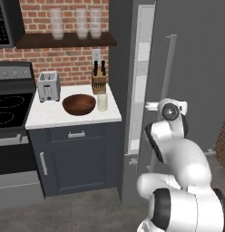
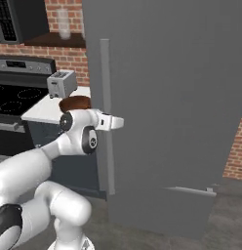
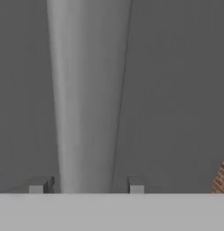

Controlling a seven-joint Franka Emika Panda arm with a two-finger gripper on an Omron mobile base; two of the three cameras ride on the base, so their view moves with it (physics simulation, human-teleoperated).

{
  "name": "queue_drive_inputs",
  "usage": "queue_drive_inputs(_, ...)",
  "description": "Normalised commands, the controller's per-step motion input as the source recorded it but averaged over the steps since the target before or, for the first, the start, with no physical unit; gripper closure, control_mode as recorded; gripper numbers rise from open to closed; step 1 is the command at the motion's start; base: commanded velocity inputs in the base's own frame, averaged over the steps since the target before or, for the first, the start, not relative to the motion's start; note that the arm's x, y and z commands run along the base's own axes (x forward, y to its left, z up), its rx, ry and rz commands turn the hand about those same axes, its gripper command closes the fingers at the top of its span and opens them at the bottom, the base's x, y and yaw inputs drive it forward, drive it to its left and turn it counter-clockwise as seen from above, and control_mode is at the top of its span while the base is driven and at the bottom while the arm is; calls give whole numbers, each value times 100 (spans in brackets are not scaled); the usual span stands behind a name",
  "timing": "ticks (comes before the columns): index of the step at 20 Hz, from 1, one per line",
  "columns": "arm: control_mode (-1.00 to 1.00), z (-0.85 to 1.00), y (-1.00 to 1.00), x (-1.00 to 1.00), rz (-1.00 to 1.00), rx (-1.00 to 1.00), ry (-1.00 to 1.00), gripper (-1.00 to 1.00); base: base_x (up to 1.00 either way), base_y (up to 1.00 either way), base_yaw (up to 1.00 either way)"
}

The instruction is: Grab a lemon wedge from the fridge and one ice cube from the ice bowl, and put them in the glass of lemonade.

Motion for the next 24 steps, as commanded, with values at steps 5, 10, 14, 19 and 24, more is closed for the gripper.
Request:
queue_drive_inputs(5, -100, 87, -62, -100, -27, 8, -10, -100, 0, 0, 0)
queue_drive_inputs(10, -100, 100, -44, -100, -24, 11, -10, -100, 0, 0, 0)
queue_drive_inputs(14, -100, 100, 8, -99, -20, 3, -3, -100, 0, 0, 0)
queue_drive_inputs(19, -100, 100, 79, -68, -13, 12, 0, -100, 0, 0, 0)
queue_drive_inputs(24, -100, 79, 100, -27, -9, 9, 0, -100, 0, 0, 0)
